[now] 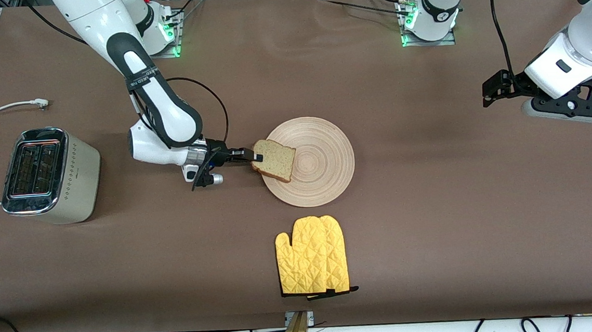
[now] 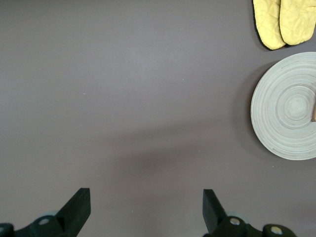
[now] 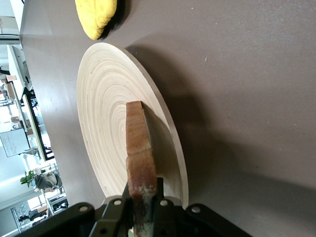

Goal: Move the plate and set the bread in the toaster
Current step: 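Lift the bread slice with the right gripper toward the toaster, then lower the bread slice into the toaster slot with the right gripper, then open the right gripper and raise it away from the toaster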

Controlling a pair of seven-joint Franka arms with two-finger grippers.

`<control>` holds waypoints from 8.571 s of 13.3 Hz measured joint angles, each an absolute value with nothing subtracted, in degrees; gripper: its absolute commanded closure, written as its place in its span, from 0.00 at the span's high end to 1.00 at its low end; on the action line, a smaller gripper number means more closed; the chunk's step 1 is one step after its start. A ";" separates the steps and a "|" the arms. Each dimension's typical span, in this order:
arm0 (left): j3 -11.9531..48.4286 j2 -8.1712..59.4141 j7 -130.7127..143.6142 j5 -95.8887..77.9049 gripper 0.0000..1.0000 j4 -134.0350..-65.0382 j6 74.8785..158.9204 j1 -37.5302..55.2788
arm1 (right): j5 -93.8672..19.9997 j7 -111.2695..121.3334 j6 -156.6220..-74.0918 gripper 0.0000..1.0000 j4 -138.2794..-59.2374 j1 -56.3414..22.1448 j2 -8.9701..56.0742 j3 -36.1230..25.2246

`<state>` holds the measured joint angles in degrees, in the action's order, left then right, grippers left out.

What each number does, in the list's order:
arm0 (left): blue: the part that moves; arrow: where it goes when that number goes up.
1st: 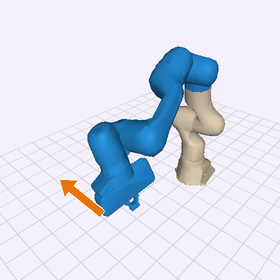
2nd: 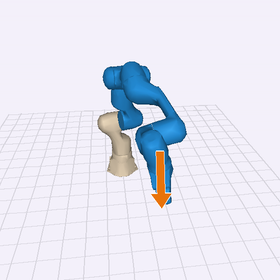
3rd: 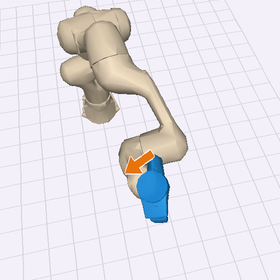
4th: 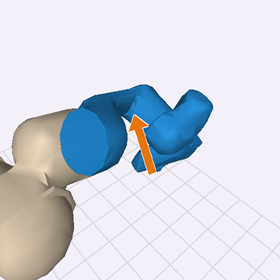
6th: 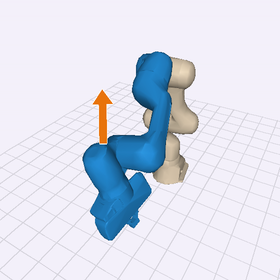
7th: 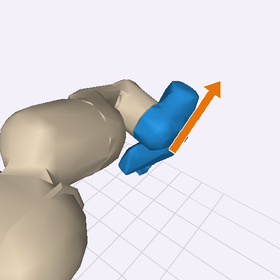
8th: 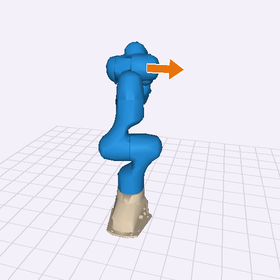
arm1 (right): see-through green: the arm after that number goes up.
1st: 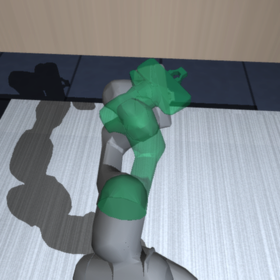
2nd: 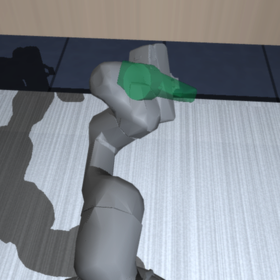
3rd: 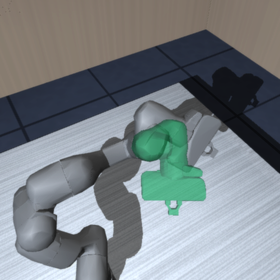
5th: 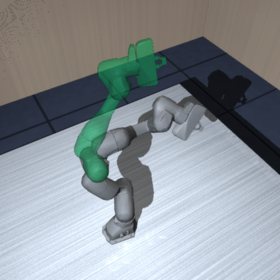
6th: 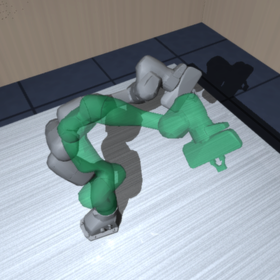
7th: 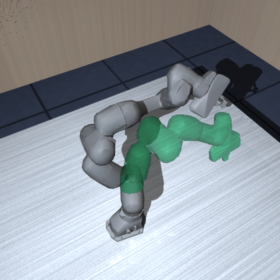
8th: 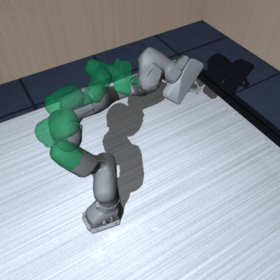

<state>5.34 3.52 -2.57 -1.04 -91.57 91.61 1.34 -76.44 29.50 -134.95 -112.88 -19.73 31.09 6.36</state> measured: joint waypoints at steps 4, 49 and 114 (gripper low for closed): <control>5.34 3.52 -2.57 -1.05 1.00 -91.57 91.61 1.34 | -74.33 29.83 -135.16 0.05 -112.67 -19.70 27.61 2.96; 5.34 3.53 -2.57 -1.08 1.00 -91.57 91.61 1.33 | -3.55 23.49 -94.95 0.08 -84.72 -16.75 25.27 -41.45; 5.30 3.55 -2.57 -1.08 1.00 -91.57 91.61 1.31 | -1.41 -1.74 -99.10 1.00 -92.07 -1.67 6.48 -1.26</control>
